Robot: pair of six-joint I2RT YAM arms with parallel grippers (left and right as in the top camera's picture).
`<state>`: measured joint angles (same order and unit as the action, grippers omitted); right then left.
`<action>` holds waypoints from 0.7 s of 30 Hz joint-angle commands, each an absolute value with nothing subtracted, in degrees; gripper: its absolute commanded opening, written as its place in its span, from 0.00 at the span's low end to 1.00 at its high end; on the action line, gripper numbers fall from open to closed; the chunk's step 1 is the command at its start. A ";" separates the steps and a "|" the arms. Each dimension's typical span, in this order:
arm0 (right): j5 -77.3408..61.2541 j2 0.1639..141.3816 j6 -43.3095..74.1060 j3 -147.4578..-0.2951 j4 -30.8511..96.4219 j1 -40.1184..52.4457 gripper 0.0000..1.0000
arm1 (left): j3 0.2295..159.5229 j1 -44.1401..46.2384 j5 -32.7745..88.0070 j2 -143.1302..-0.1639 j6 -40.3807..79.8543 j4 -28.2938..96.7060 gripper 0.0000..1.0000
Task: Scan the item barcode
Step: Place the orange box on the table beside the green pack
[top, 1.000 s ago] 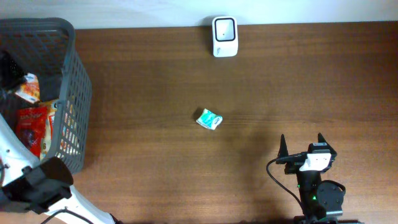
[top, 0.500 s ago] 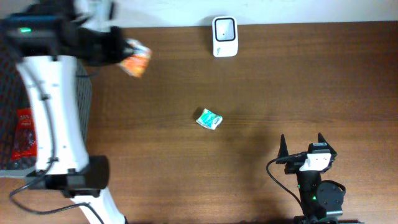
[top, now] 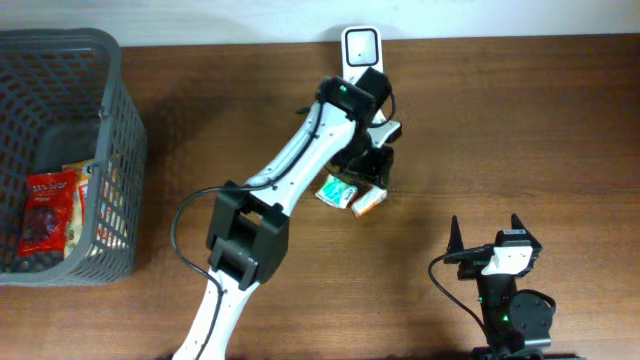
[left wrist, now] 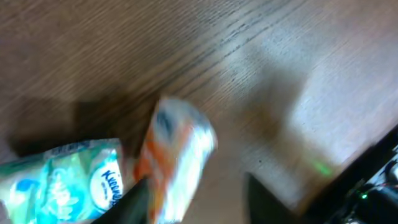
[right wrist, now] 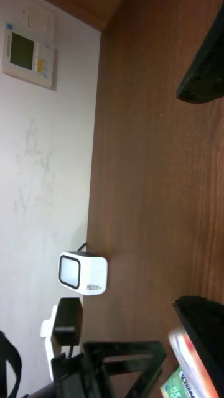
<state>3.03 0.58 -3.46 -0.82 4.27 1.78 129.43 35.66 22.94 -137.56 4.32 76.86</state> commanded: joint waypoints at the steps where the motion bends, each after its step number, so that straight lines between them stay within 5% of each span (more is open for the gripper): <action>1: 3.70 0.21 -3.66 -0.32 4.29 1.48 0.98 | 130.54 35.00 22.65 -137.88 3.79 77.03 0.69; 11: 3.68 0.21 -3.66 -0.32 4.29 1.48 0.98 | 176.20 16.88 22.90 -134.67 3.62 96.73 0.70; 21: 3.70 0.21 -3.66 -0.32 4.32 1.48 0.98 | 175.63 -14.39 11.00 -113.62 4.89 96.73 0.72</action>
